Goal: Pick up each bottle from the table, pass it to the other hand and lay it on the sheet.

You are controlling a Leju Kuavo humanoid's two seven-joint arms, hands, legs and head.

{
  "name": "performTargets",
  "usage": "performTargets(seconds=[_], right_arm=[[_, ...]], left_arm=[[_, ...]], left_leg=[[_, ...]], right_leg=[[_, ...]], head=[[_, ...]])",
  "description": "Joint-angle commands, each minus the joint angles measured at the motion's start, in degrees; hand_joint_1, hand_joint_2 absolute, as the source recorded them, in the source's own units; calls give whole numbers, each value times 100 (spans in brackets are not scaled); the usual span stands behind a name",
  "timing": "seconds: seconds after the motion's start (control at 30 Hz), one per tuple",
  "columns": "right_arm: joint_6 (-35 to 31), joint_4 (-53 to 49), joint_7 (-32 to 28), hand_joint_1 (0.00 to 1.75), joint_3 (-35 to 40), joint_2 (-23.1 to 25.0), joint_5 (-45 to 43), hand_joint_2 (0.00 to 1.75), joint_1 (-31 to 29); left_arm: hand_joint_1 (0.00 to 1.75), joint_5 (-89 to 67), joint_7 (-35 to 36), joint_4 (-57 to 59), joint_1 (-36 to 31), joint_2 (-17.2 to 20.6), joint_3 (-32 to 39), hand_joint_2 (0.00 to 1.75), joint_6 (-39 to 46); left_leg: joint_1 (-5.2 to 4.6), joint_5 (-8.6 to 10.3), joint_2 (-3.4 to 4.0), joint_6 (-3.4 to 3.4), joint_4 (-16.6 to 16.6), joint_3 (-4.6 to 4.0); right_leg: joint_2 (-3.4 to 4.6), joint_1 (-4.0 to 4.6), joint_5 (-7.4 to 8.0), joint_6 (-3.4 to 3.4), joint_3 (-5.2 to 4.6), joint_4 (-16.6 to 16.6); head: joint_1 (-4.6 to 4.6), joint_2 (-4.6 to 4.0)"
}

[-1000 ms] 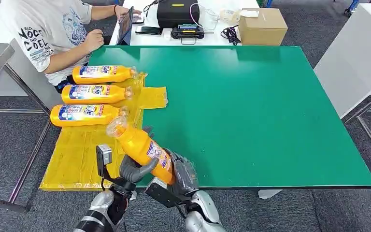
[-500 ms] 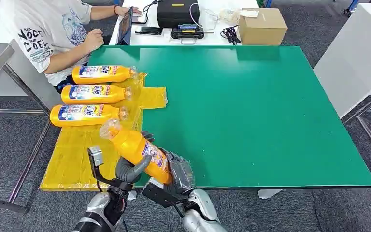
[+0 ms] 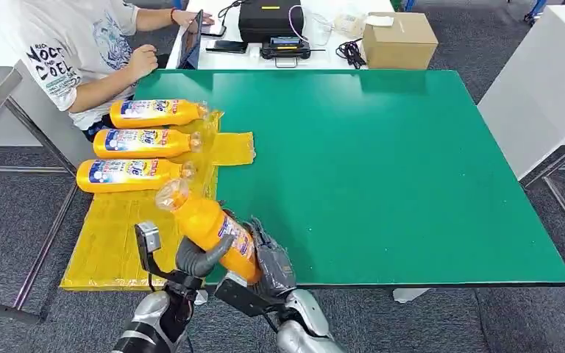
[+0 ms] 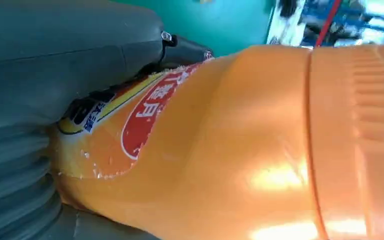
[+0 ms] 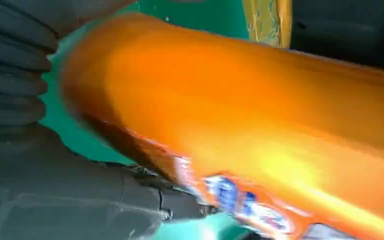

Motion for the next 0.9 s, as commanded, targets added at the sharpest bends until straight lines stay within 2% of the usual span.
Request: performTargets(seconds=[0.03,0.27,0.3,0.33,0.47,0.57,0.63,0.7,0.9], right_arm=[[247,-1960,-48,0,-118,-424,-160,0,391],[62,-3270,-123,0,-86,-603,-157,0,600],[10,-3437,-196,0,-122,-589,-254,0,646],[-19,-3573,-221,0,-119,-596,-251,0,663],[-2,-3628,-206,0,-115,-599,-260,0,668],[-159,-3791,-472,0,-135,-560,-408,0,663],[-389,-4171,-645,0,-186,-528,-516,0,726],[-551,-4538,-756,0,-251,-526,-688,0,786],[-543,-4663,-732,0,-265,-547,-696,0,803]], left_arm=[[175,-1495,-552,-261,-347,206,100,175,1316],[175,-2368,-823,-184,-567,303,586,175,2143],[175,-3112,-917,-238,-601,386,471,175,2836],[175,-3479,-908,-303,-640,428,443,175,3139],[175,-3519,-856,-361,-651,429,483,175,3096],[175,-5416,-531,-169,-857,670,153,175,4621],[175,-6865,137,52,-1089,861,97,175,5026],[175,-8622,730,34,-1147,910,346,175,5026],[175,-8593,689,61,-1166,930,375,175,5026]], left_leg=[[14,-13,-3,-13,8,15],[13,-10,0,-11,7,13],[7,-4,0,-8,4,4],[11,-9,2,-11,8,12],[11,-9,2,-10,6,13],[10,-7,0,-10,3,15],[6,-2,-5,-8,2,4],[13,-6,-3,-13,9,5],[6,-3,6,-7,1,8]], right_leg=[[-7,15,-12,-17,22,1],[-4,14,-7,-16,20,0],[-3,7,-4,-10,7,1],[-4,12,-8,-15,17,2],[-1,12,-7,-13,16,1],[-3,11,-6,-13,20,-2],[-8,7,-4,-10,8,2],[-7,13,-6,-16,8,7],[-2,7,-3,-9,10,0]], head=[[0,0],[0,0],[-2,0],[-2,0],[-2,0],[0,0],[0,0],[0,0],[0,0]])
